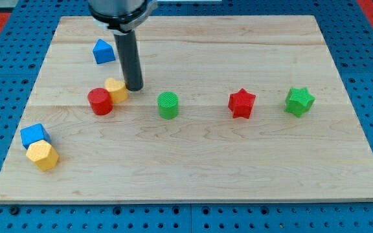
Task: Place the yellow heart above the blue cube
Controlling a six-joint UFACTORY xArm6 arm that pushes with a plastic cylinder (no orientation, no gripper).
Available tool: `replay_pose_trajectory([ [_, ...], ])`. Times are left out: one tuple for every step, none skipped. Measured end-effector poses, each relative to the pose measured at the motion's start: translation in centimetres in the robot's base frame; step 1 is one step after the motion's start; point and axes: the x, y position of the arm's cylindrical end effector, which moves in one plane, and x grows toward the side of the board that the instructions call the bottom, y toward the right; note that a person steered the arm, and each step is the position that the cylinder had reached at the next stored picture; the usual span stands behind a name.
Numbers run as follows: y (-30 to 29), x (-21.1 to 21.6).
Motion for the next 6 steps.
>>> replay_pose_trajectory([
  [-3.1,0.0],
  [-6.0,0.1],
  [-7.0,1.1],
  [-9.9,3.0],
  [-11.5,4.2],
  [-9.8,4.5],
])
